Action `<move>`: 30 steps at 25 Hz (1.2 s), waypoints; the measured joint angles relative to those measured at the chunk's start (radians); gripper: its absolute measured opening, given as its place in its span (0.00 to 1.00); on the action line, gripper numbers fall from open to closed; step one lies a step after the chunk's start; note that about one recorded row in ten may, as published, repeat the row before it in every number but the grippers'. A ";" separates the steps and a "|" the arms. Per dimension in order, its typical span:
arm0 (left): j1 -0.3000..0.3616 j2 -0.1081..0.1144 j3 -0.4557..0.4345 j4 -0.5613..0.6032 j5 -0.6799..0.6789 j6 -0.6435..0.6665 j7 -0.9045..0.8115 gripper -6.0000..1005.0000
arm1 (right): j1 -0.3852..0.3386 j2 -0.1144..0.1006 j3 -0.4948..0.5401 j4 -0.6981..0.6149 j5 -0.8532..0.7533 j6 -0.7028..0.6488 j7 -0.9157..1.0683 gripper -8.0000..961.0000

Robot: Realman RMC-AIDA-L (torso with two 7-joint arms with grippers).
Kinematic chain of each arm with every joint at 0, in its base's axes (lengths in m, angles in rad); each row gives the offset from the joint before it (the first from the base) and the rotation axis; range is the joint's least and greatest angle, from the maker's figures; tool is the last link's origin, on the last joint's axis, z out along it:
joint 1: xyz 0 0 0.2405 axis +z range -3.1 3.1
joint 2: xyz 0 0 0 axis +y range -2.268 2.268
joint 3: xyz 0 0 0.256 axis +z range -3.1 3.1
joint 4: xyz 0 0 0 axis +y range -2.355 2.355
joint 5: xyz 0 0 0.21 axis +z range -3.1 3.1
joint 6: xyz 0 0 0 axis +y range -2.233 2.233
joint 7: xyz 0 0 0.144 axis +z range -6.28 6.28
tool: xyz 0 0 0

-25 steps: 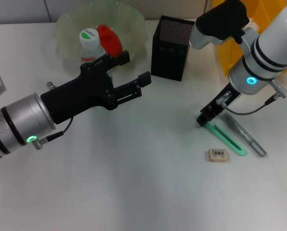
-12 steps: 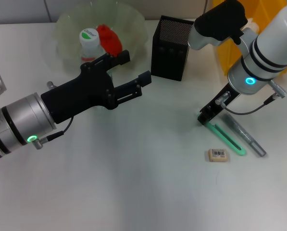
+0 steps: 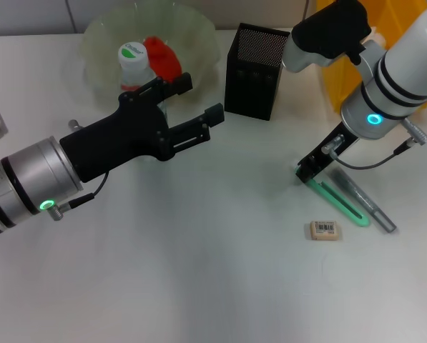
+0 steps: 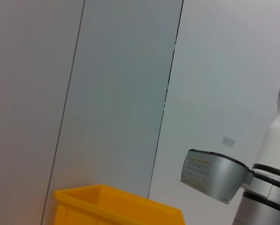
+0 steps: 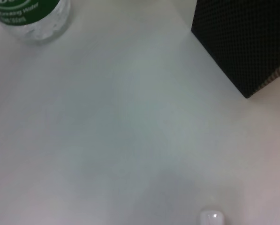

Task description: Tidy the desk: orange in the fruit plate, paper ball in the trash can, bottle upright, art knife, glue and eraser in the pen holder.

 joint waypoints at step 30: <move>0.011 0.004 -0.026 -0.001 -0.020 0.009 0.005 0.80 | -0.255 0.000 0.105 -0.496 0.316 0.249 -0.209 0.19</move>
